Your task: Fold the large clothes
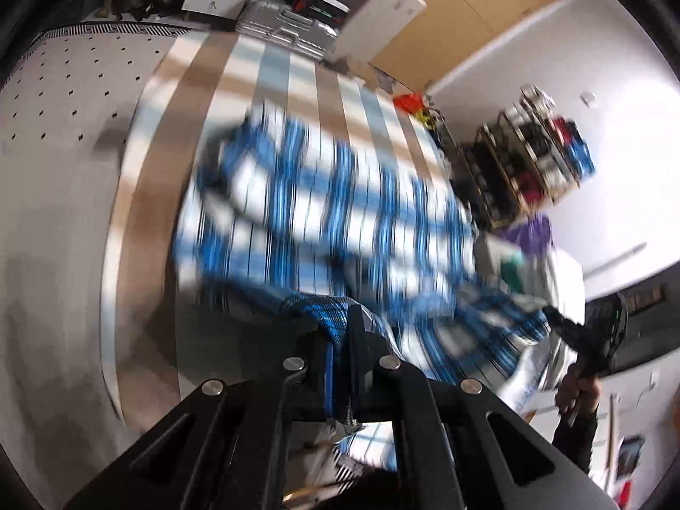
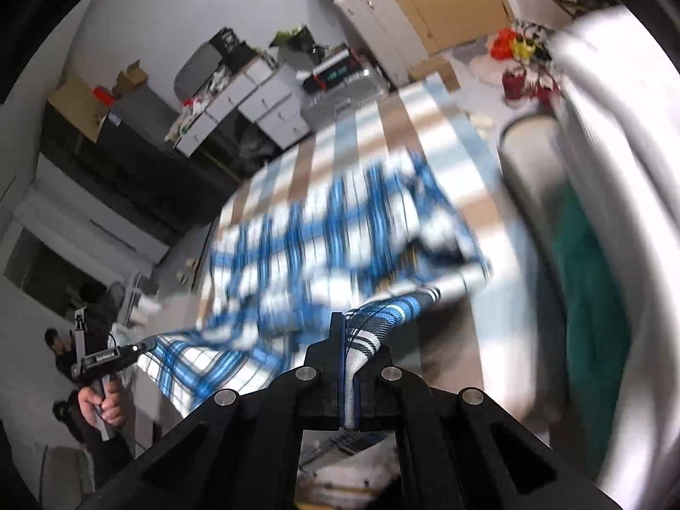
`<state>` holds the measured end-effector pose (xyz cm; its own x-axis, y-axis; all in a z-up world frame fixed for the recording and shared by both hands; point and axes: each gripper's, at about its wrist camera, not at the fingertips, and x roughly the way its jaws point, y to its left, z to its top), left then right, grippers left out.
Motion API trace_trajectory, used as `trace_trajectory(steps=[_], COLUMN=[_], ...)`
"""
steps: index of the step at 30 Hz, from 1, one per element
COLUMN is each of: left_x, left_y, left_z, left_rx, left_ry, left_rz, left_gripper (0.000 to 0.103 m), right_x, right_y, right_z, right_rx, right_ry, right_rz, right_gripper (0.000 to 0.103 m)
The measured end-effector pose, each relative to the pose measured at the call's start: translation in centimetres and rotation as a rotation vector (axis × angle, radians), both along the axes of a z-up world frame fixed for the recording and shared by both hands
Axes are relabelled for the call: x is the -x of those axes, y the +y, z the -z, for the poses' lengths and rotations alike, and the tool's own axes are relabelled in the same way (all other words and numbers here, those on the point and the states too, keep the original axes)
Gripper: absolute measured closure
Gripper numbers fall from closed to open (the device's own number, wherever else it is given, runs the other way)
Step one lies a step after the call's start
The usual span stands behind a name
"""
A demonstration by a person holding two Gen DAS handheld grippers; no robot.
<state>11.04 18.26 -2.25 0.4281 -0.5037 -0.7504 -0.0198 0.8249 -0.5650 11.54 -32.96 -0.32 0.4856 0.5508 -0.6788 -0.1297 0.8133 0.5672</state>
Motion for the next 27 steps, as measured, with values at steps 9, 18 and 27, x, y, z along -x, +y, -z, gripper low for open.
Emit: trace_trajectory(steps=[9, 18, 27], left_x=[-18.6, -19.3, -14.9], left_y=[6.4, 8.0, 12.7], left_z=[5.6, 12.2, 7.3], left_rx=[-0.058, 0.085, -0.046], left_ry=[0.278, 0.433, 0.306], left_rz=[-0.211, -0.175, -0.375], left_gripper=[0.102, 0.101, 0.021], right_x=[-19.7, -25.5, -21.6], right_y=[-0.9, -2.0, -4.0], right_z=[4.6, 9.7, 4.6], right_rx=[0.149, 0.143, 0.062], right_ry=[0.335, 0.435, 0.135], right_rz=[0.107, 0.122, 0.212], right_gripper=[0.097, 0.088, 0.042])
